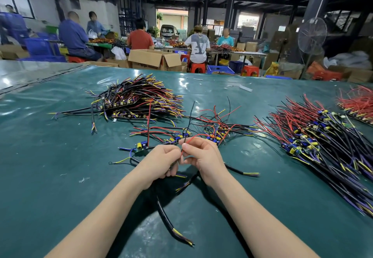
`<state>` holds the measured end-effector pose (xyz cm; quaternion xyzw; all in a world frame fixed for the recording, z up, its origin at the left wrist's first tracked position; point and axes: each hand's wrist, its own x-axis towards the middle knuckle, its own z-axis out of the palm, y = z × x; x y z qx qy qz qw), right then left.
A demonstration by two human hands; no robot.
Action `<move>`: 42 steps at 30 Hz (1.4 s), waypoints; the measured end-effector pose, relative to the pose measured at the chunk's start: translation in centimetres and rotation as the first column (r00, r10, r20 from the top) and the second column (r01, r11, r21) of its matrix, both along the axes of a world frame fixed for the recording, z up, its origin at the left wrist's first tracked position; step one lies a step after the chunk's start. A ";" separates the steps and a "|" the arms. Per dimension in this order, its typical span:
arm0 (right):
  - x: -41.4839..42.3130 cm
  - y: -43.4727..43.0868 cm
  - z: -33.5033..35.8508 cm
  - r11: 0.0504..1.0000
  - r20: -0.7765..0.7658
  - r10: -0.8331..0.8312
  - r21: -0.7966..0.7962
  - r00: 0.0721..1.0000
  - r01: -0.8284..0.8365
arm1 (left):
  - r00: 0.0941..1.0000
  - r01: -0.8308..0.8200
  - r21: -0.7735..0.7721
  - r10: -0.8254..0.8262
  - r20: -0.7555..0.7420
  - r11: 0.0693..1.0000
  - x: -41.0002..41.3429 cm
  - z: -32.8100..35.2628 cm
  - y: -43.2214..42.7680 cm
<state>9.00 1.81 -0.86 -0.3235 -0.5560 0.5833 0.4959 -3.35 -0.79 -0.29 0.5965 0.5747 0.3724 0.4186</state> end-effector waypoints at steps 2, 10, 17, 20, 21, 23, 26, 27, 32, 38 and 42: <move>0.0 0.2 0.0 1.000 -0.002 -0.017 -0.004 1.000 0.017 | 1.000 -0.023 0.021 0.023 0.004 1.000 -0.1 -0.1 0.1; 0.1 0.7 -0.4 0.994 -0.125 0.031 -0.096 0.992 -0.044 | 0.996 -0.088 0.125 0.087 0.007 0.988 -0.3 -0.3 0.3; 0.2 0.4 -0.5 0.999 -0.042 0.007 -0.053 0.999 -0.010 | 0.998 -0.062 0.039 0.061 0.023 0.997 -0.4 0.1 0.3; 0.4 0.4 -0.3 0.997 -0.049 -0.034 -0.075 0.998 0.030 | 0.999 0.004 0.029 -0.006 0.049 1.000 -0.4 0.3 0.2; 0.3 0.4 -0.3 0.995 -0.044 -0.053 -0.082 0.998 0.049 | 0.999 0.015 0.041 -0.017 0.041 0.999 -0.4 0.3 0.2; 0.2 0.3 -0.4 0.992 -0.033 -0.094 -0.087 0.995 0.090 | 1.000 0.000 0.082 0.000 -0.001 0.997 -0.4 0.1 0.2; -0.1 0.2 -0.5 0.988 0.064 -0.151 -0.006 0.987 0.151 | 0.994 -0.061 0.151 0.073 -0.077 0.987 -0.5 -0.1 0.2; -0.3 0.2 -0.5 0.985 0.121 -0.173 0.039 0.978 0.169 | 0.991 -0.066 0.165 0.084 -0.101 0.984 -0.5 -0.1 0.2; -0.6 -0.1 -0.6 0.949 0.421 -0.285 0.249 0.861 0.192 | 0.932 -0.002 0.244 0.090 -0.351 0.970 -0.2 -0.1 0.1; -0.4 0.1 -0.2 0.933 0.352 -0.345 0.233 0.870 0.275 | 0.957 0.024 0.219 0.041 -0.287 0.975 -0.2 -0.3 0.2; -0.5 0.1 -0.3 0.947 0.137 -0.321 0.058 0.937 0.316 | 0.998 -0.041 0.113 0.045 -0.036 0.993 0.1 -0.1 0.4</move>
